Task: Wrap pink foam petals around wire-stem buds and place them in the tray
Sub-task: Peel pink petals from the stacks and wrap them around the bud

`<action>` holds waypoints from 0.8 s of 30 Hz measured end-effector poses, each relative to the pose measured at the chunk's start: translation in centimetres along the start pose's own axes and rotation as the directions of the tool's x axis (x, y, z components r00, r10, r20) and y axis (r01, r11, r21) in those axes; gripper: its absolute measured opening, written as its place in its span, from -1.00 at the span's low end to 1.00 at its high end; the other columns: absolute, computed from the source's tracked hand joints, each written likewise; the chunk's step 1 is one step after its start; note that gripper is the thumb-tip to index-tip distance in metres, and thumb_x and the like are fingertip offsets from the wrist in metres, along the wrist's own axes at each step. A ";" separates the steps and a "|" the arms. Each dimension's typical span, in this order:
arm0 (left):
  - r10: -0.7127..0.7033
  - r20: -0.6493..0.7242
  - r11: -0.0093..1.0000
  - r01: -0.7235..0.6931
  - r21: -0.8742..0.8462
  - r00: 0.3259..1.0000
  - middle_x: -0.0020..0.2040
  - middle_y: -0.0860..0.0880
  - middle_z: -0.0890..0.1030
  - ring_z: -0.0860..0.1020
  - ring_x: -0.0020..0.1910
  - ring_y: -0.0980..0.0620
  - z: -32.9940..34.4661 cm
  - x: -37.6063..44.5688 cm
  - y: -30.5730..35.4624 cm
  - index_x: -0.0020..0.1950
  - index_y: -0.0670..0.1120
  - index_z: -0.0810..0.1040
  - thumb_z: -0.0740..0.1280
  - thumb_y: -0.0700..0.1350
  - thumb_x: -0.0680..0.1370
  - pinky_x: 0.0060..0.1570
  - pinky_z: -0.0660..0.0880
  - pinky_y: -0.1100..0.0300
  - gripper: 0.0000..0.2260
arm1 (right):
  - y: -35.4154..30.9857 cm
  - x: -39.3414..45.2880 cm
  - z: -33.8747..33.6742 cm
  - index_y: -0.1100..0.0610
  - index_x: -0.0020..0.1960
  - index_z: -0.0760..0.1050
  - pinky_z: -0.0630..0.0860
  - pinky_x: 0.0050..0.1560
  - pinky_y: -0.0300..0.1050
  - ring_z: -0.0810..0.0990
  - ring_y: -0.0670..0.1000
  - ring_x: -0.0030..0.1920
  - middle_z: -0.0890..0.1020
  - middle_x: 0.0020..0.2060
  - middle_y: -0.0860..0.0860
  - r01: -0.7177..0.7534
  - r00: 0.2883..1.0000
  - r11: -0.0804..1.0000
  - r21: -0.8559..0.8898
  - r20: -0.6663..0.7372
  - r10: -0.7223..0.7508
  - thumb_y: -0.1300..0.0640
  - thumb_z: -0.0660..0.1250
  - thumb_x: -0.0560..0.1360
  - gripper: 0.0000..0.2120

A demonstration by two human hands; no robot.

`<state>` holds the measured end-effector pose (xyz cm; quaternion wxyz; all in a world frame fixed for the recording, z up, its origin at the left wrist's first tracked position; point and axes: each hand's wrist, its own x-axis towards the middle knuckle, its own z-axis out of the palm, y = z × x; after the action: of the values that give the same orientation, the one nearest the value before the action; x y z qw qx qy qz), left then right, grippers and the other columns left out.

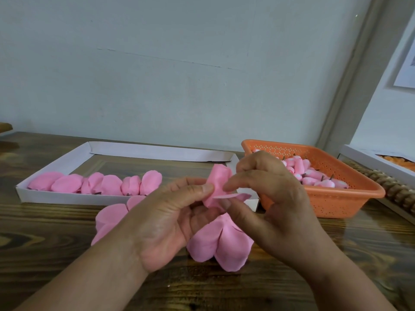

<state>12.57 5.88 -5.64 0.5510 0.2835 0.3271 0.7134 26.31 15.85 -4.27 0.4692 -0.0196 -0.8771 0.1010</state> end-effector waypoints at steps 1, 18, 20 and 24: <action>-0.005 0.018 1.000 0.005 0.006 1.000 -0.24 -0.20 0.66 0.67 -0.30 -0.01 0.0 0.0 0.0 -0.12 -0.29 0.56 0.36 -0.28 0.31 -0.32 0.61 0.22 -0.82 | 0.0 0.0 0.0 0.22 -0.20 0.60 0.41 -0.10 -0.17 0.47 -0.02 -0.13 0.48 -0.22 0.02 -0.006 1.000 1.000 0.009 0.011 0.006 0.14 0.35 0.42 -0.86; 0.060 -0.002 0.977 -0.059 0.203 0.998 -0.23 -0.19 0.65 0.67 -0.25 -0.02 0.1 -0.3 -0.1 -0.16 -0.22 0.56 0.65 -0.19 0.12 -0.34 0.58 0.24 -0.59 | -0.5 0.2 0.3 0.06 -0.31 0.41 0.38 -0.20 -0.20 0.41 -0.06 -0.25 0.45 -0.34 0.01 -0.105 0.994 0.992 0.074 -0.020 0.106 0.14 0.29 0.41 -0.86; 0.090 -0.040 0.959 -0.076 0.272 0.995 -0.24 -0.19 0.66 0.67 -0.28 -0.01 0.4 -0.4 -0.2 -0.12 -0.22 0.52 0.59 -0.27 0.12 -0.39 0.55 0.28 -0.59 | -0.5 0.2 0.4 0.06 -0.31 0.40 0.38 -0.21 -0.21 0.41 -0.07 -0.26 0.45 -0.35 0.02 -0.123 0.992 0.990 0.069 -0.016 0.125 0.17 0.33 0.41 -0.84; 0.113 -0.057 0.960 -0.094 0.262 0.992 -0.31 -0.15 0.65 0.65 -0.34 0.03 0.7 -0.4 -0.2 -0.13 -0.23 0.53 0.45 -0.18 0.17 -0.41 0.54 0.29 -0.68 | -0.5 0.1 0.6 0.13 -0.33 0.43 0.37 -0.21 -0.27 0.42 -0.07 -0.26 0.45 -0.36 0.01 -0.168 0.985 0.981 0.094 -0.024 0.171 0.23 0.35 0.39 -0.84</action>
<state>13.37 5.60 -5.36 0.4592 0.3440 0.4217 0.7021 25.81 15.28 -4.36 0.4730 -0.0744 -0.8592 0.1804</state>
